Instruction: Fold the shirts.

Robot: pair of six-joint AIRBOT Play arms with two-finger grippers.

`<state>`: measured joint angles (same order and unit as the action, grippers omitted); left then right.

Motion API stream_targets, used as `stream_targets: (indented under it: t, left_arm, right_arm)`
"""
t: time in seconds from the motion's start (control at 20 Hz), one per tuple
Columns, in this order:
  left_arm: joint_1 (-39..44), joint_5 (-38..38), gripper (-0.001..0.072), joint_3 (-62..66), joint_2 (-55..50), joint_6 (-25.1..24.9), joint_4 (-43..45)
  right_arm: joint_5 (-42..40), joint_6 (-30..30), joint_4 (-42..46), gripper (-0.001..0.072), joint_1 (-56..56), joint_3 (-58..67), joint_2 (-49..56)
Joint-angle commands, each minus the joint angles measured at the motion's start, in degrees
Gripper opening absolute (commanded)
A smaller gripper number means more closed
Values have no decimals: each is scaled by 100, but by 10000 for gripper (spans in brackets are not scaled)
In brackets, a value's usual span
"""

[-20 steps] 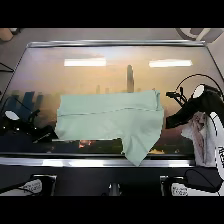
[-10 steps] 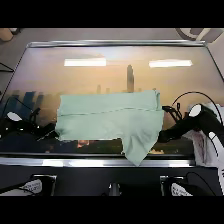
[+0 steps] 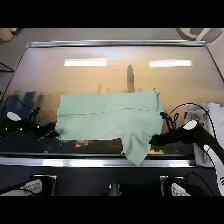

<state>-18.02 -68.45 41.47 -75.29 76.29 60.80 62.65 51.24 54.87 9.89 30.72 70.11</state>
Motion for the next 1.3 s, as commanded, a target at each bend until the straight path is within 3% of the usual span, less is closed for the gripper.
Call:
stream_targets:
  t: [0.0,0.15,0.35,0.6,0.75,0.9,0.95,1.0,1.05,1.15,1.25]
  left_arm:
    - [2,-7,28,109,57,-146,-61]
    - [2,-9,26,588,369,-387,-387]
    - [70,361,23,1665,280,155,-450]
    - [446,490,25,3272,-1276,313,-455]
    - [535,476,25,4159,-2253,1016,-457]
    - [549,487,31,4385,-2717,1182,-450]
    - [546,487,150,4387,-2802,1180,-450]
    - [544,487,472,4387,-2839,1143,-450]
    - [522,481,624,4391,-2820,903,-450]
    - [474,461,595,4389,-2662,247,-378]
    - [481,461,595,4389,-2455,186,-229]
  right_arm:
    - [9,-345,-168,20,-4,142,-50]
    - [579,-485,-127,16,-4,1189,-142]
    - [-140,-387,-109,15,-7,3069,308]
    - [-968,22,-518,16,-151,5010,2352]
    - [-1429,358,-704,17,-374,5512,3226]
    - [-1499,424,-708,34,-380,5528,3622]
    - [-1460,203,-702,201,-367,5528,3637]
    - [-1305,-175,-695,562,-321,5541,3576]
    - [-1082,-479,-588,702,-245,5554,3460]
    - [-887,-269,125,720,-24,5558,3222]
    - [-501,162,579,720,190,5554,3230]
